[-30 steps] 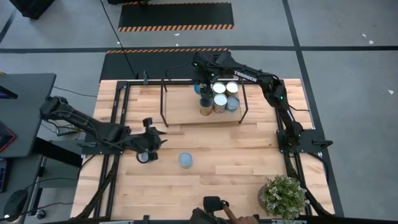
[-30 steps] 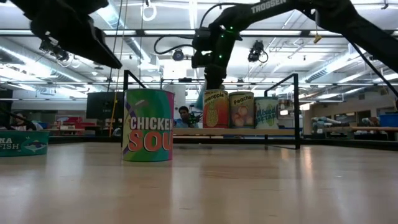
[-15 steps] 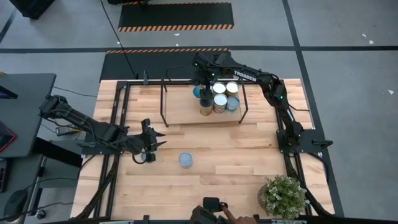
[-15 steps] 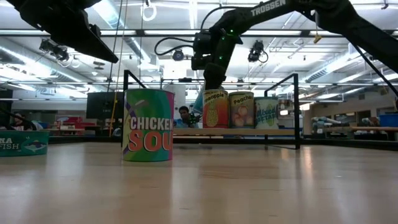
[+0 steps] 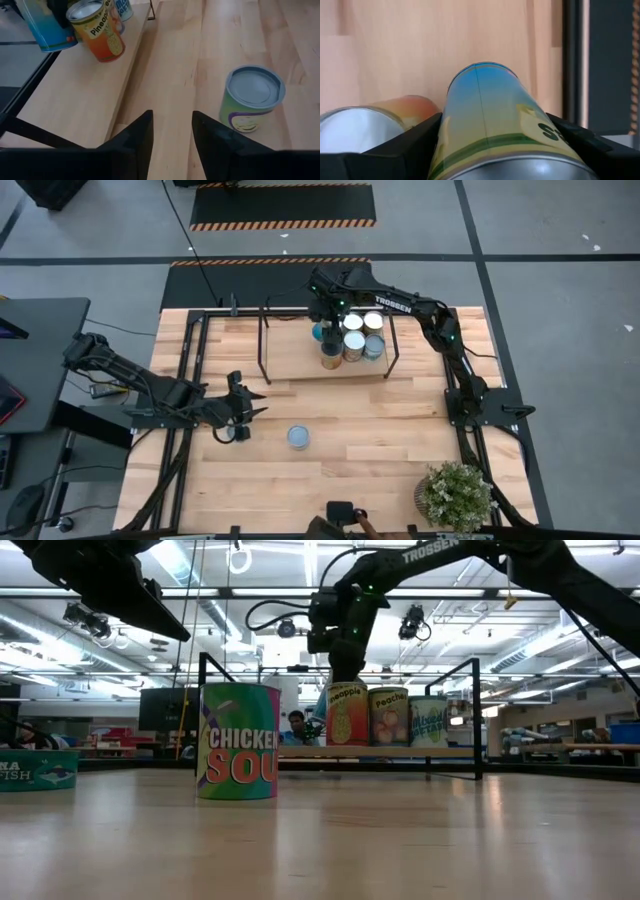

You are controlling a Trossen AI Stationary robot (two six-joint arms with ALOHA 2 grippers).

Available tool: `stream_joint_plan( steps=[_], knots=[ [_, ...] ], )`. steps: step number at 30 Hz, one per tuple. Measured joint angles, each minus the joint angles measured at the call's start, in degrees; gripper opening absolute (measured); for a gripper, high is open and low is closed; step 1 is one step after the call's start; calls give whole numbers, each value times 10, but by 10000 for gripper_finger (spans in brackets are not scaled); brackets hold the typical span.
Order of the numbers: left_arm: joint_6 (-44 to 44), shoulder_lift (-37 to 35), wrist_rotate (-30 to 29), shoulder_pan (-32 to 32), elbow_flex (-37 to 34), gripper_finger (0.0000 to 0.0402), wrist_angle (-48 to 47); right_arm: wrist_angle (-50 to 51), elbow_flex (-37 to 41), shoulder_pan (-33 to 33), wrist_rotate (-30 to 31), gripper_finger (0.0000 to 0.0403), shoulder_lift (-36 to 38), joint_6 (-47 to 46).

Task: Pick and place cans onto a shelf
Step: Put the canned cherries on the shelf

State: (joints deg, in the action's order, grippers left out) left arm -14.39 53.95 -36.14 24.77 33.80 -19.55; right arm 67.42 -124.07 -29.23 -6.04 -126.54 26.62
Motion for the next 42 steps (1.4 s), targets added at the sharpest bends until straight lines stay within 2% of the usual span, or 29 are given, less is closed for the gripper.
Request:
stream_joint_plan(
  steps=[13,23,32,42],
  knots=[
    [0,0,0,0,0,142,0,-29,20,4,32,323,0,-1],
    [0,0,0,0,0,142,0,-39,57,3,34,323,0,-1],
    [-1,0,0,0,0,142,0,-50,59,3,34,324,0,0],
    [0,0,0,0,0,142,0,-49,59,3,34,380,0,-9]
  ],
)
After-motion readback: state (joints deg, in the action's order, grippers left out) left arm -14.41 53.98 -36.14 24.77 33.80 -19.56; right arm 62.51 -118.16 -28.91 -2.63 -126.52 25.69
